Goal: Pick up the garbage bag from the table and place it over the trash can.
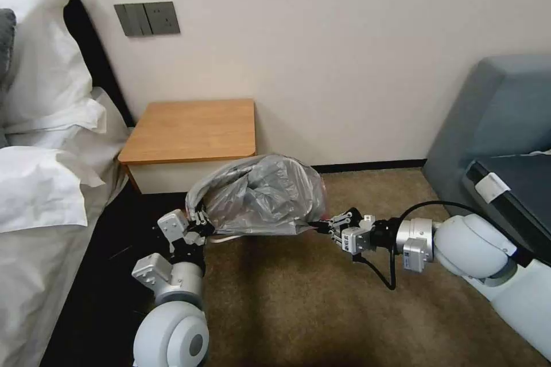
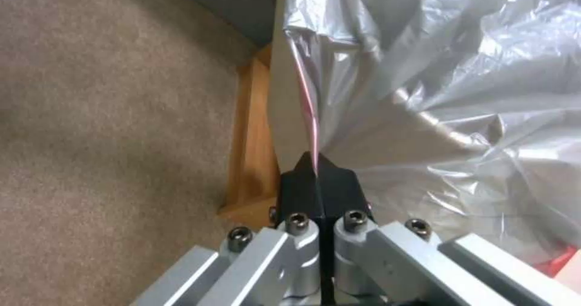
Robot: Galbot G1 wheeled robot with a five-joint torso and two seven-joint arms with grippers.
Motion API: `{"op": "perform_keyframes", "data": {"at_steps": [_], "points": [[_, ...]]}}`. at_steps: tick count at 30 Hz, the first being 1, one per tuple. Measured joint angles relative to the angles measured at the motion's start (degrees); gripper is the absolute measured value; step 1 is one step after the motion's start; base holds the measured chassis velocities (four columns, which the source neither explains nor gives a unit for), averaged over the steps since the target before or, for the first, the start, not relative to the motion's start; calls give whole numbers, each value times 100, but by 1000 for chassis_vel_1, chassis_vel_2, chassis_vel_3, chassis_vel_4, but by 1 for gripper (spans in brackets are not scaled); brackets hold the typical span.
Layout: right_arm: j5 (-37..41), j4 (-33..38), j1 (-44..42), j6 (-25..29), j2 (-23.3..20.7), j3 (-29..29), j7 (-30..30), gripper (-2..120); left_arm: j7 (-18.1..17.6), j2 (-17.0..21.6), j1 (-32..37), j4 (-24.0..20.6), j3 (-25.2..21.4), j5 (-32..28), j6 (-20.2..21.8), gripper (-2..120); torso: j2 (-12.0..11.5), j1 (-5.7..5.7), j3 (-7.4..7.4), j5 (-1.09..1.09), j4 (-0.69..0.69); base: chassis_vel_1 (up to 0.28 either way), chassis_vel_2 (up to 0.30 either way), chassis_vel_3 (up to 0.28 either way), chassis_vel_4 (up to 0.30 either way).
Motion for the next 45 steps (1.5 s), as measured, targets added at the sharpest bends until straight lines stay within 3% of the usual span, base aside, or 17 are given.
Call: {"op": "perform_keyframes", "data": {"at_steps": [28, 39, 45], "points": [[-82, -865, 323, 267, 549, -543, 472, 0, 40, -1, 130, -7, 126, 23, 5, 5, 0, 0, 0, 0, 0, 0, 0, 0, 0], [3, -800, 268, 321, 552, -472, 581, 0, 43, 21, 112, 5, 81, 27, -14, 5, 0, 0, 0, 0, 0, 0, 0, 0, 0], [211, -596, 124, 380, 362, -130, 560, 18, 43, 30, 88, 7, 35, 28, -38, 5, 0, 0, 0, 0, 0, 0, 0, 0, 0]]}}
